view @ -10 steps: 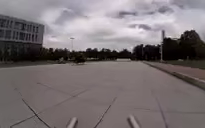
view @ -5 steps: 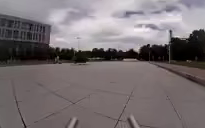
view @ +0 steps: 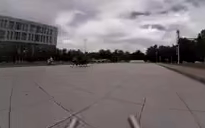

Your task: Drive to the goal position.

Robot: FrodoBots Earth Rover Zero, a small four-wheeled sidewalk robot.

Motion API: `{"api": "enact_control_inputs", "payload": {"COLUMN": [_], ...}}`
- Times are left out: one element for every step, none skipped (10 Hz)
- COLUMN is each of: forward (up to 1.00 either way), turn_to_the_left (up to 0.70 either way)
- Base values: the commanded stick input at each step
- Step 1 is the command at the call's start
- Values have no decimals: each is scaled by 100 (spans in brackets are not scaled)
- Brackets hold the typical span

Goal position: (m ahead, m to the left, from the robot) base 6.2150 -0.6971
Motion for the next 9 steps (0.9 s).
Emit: {"api": "enact_control_inputs", "payload": {"forward": [70,70,70,70,70,70,70,70,70], "turn_to_the_left": [19,19,19,19,18,19,19,18,18]}}
